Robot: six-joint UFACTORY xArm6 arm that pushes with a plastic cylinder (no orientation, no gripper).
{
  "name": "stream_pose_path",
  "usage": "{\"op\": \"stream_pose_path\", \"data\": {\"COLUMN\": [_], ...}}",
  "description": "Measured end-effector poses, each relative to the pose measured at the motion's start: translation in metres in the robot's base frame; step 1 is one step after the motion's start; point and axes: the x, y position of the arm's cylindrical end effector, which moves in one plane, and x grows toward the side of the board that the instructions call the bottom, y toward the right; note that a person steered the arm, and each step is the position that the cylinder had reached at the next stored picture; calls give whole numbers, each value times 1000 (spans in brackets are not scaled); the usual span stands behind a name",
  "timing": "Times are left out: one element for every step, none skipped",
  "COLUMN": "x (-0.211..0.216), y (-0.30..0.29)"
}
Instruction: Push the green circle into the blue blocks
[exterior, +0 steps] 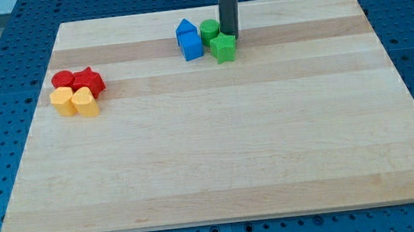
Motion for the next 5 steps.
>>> {"op": "stream_pose_path", "data": {"x": [-9,-35,-36,-32,-30], "y": [27,37,9,-25,-44]}}
